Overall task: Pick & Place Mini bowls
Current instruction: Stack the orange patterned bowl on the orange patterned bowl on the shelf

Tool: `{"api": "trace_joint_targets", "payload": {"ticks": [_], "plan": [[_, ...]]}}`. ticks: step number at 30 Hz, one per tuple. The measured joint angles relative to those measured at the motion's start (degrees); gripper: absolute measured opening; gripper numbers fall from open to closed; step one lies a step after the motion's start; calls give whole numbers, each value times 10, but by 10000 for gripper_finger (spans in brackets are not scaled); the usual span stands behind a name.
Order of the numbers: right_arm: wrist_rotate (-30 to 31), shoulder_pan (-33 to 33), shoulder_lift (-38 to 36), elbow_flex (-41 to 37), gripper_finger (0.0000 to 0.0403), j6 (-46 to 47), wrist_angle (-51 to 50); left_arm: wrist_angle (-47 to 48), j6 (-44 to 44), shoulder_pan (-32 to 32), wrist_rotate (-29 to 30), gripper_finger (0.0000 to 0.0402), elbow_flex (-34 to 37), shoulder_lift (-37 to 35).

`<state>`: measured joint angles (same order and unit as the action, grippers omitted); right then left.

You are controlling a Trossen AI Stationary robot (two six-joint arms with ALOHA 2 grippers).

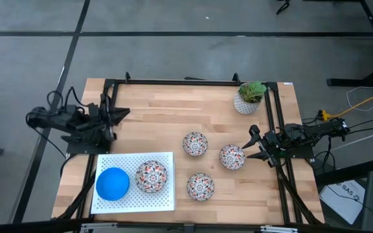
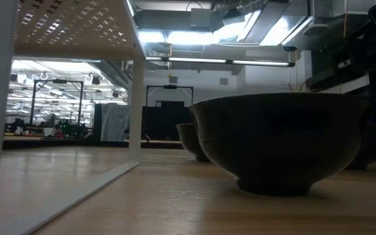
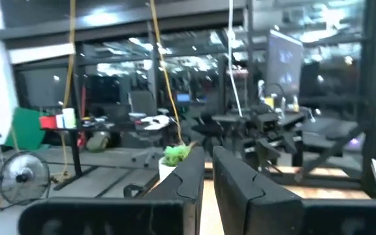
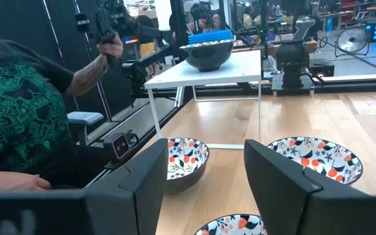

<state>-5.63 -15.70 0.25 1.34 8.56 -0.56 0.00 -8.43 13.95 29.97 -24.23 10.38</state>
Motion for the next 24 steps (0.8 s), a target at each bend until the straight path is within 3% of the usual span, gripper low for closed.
{"api": "trace_joint_targets", "payload": {"ticks": [11, 22, 24], "plan": [[0, 0, 0, 0, 200, 0, 0, -163, 2, -91, -19, 26, 175, -82], [0, 0, 0, 0, 200, 0, 0, -139, 3, -166, -61, 26, 192, -103], [0, 0, 0, 0, 200, 0, 0, -112, 14, -180, -93, 26, 192, -103]]}}
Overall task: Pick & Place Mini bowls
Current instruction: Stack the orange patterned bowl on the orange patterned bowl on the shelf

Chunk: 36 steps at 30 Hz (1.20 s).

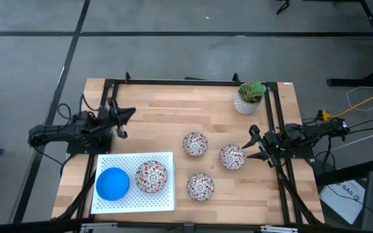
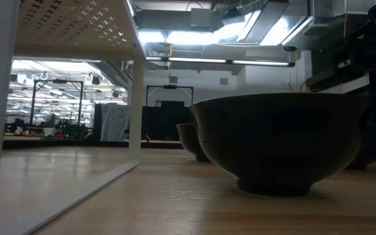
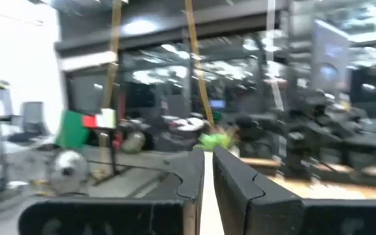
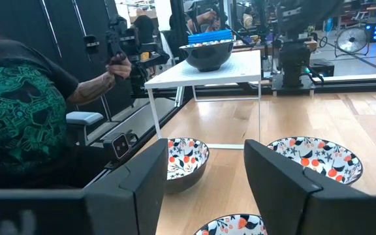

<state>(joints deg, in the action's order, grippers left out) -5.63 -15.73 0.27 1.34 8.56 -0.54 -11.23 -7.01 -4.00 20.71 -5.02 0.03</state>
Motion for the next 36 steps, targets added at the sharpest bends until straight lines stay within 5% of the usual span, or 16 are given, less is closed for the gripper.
{"api": "trace_joint_targets", "payload": {"ticks": [12, 23, 36], "plan": [[0, 0, 0, 0, 200, 0, 0, -36, 20, -85, -135, 26, 34, 0], [0, 0, 0, 0, 200, 0, 7, 4, 34, -123, -125, 26, 45, 0], [32, 0, 0, 0, 200, 16, 138, 14, 39, -122, -125, 26, 45, 1]]}}
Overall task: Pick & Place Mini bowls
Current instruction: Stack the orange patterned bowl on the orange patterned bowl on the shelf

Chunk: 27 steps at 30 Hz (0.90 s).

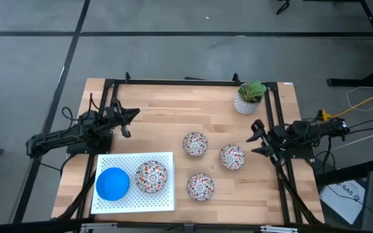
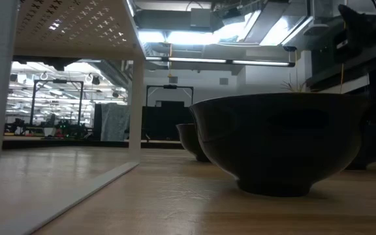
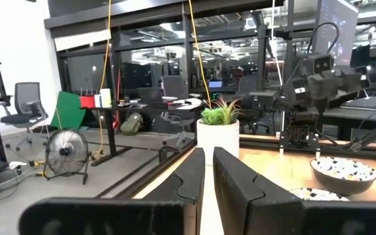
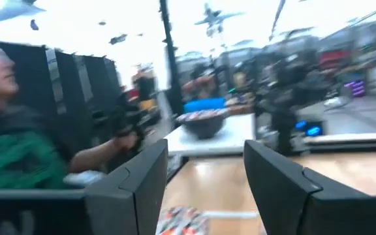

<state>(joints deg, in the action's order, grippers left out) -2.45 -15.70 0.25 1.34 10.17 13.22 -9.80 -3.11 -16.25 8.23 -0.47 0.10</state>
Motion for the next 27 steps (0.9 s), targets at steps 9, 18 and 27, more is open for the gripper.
{"api": "trace_joint_targets", "payload": {"ticks": [9, 18, 27], "plan": [[95, 0, 15, 0, 200, -2, 67, 13, -13, 0, 0, 30, 0, 0], [105, 0, 142, 41, 200, -45, 135, 18, -11, 0, 1, 29, 0, 0], [83, 0, 344, 206, 200, -134, 66, 24, -11, 0, 2, 27, 0, 0]]}}
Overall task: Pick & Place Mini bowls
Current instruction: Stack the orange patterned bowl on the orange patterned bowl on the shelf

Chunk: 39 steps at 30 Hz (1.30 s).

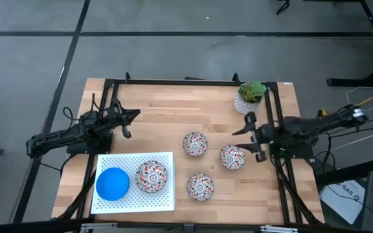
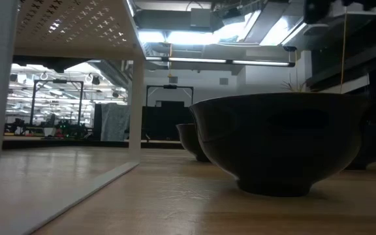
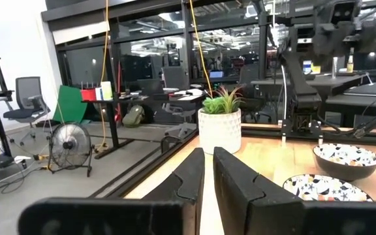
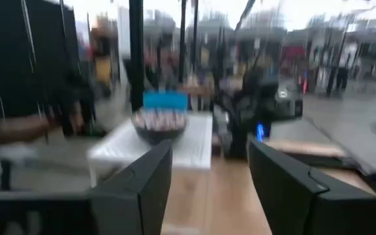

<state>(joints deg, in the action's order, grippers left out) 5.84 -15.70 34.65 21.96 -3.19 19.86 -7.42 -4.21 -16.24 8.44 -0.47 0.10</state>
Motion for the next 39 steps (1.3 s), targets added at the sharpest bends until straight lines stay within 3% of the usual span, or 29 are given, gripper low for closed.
{"api": "trace_joint_targets", "payload": {"ticks": [4, 11, 23, 39], "plan": [[1, 0, 82, 71, 200, -24, -81, 0, 0, 0, 0, 28, 0, 0], [1, 0, 211, 156, 200, -20, -110, 0, 0, 0, 0, 30, 0, 0], [28, 0, 371, 315, 200, -25, -274, 0, 0, 0, -1, 31, 0, 0], [51, 33, 498, 336, 200, -17, -297, 0, 0, 0, -2, 31, 0, 0]]}}
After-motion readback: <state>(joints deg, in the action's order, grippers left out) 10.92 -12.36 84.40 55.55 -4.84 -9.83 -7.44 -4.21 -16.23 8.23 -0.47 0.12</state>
